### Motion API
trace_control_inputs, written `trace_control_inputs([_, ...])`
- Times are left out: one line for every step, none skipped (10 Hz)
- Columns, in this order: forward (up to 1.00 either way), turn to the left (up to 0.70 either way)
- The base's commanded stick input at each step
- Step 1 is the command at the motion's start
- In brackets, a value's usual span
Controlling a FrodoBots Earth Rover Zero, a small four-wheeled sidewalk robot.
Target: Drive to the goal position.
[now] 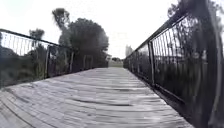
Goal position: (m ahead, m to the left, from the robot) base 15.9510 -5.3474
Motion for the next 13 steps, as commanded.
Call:
trace_control_inputs([0.69,0.01])
trace_control_inputs([0.69,0.03])
trace_control_inputs([0.69,0.24])
trace_control_inputs([0.69,0.28])
trace_control_inputs([0.69,0.33])
trace_control_inputs([0.69,0.35])
trace_control_inputs([0.69,0.32])
trace_control_inputs([0.69,0.14])
trace_control_inputs([0.69,0.02])
trace_control_inputs([0.69,0.01])
trace_control_inputs([0.69,0.00])
trace_control_inputs([0.69,0.00])
trace_control_inputs([0.69,0.00])
